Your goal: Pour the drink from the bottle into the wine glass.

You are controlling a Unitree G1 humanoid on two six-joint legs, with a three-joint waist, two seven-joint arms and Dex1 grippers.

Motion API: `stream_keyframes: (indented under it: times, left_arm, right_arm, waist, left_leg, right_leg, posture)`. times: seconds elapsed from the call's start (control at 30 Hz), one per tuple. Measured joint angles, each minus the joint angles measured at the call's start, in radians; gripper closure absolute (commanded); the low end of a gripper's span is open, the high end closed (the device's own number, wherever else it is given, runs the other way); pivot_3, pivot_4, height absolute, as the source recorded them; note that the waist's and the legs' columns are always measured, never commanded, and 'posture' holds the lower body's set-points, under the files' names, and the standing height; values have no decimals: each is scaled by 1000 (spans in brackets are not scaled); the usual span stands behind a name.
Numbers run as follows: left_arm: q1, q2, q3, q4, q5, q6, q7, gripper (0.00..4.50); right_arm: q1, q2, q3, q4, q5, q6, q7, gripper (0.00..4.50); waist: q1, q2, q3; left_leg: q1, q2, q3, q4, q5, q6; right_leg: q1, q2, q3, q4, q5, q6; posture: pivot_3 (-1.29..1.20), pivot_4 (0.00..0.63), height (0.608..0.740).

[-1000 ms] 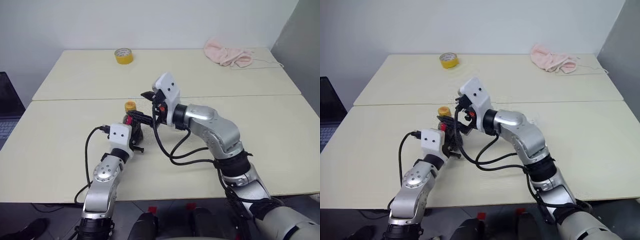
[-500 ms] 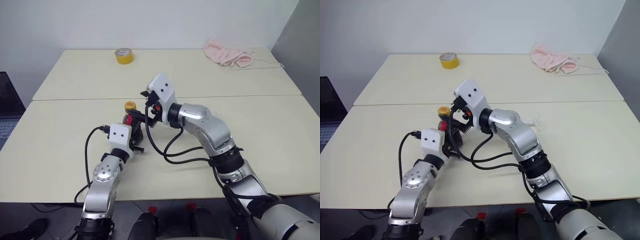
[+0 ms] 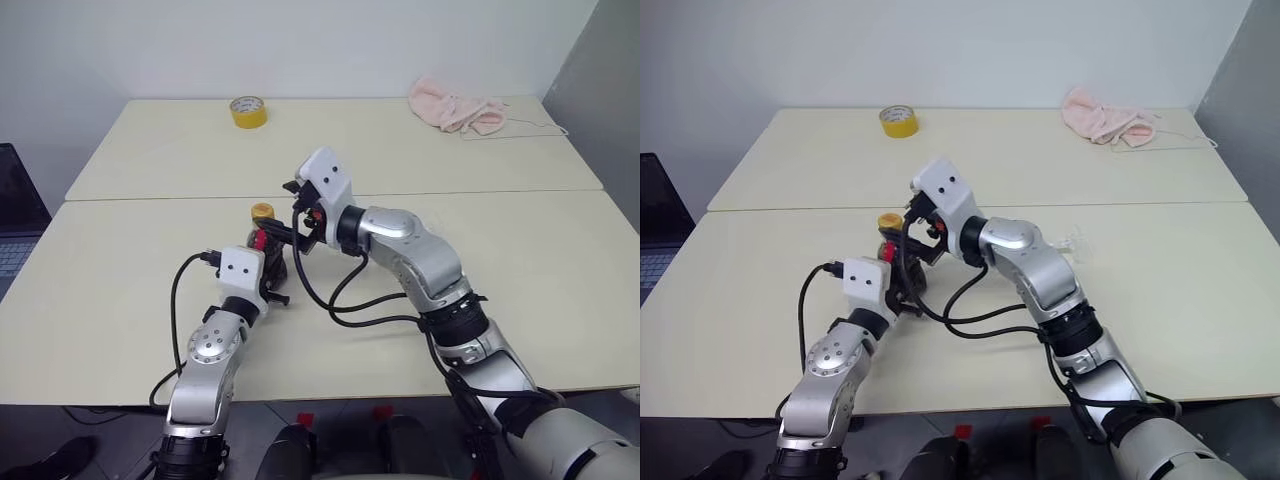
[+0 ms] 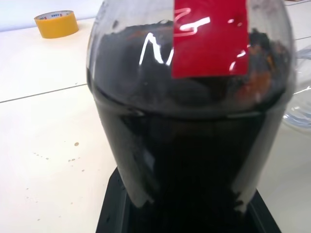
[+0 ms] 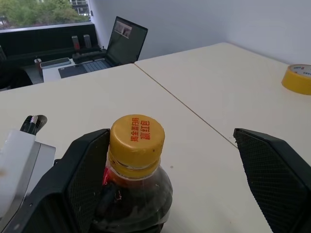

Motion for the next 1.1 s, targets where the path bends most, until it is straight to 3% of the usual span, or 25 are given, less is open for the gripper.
stream_keyframes:
  times: [0.63, 0.87, 1.1]
  left_arm:
    - [0, 2, 3, 0, -3, 1, -1, 3754]
    - [-1, 2, 3, 0, -3, 1, -2, 3754]
    - [-1, 2, 2, 1, -2, 1, -2, 3754]
  right_arm:
    - [57, -114, -84, -89, 41, 98, -4, 174]
    - [54, -31, -86, -184, 132, 218, 5, 174]
    - [11, 55, -56, -99, 108, 182, -36, 174]
  waist:
    - [0, 0, 0]
    - [0, 0, 0]
    - [0, 0, 0]
  left_leg:
    - [0, 0, 0, 0, 0, 0]
    - [0, 0, 0, 0, 0, 0]
    - [0, 0, 0, 0, 0, 0]
  right_leg:
    - [0, 0, 0, 0, 0, 0]
    - [0, 0, 0, 0, 0, 0]
    - [0, 0, 0, 0, 0, 0]
  posture:
    - [0, 150, 740]
    - [0, 150, 740]
    - [0, 150, 740]
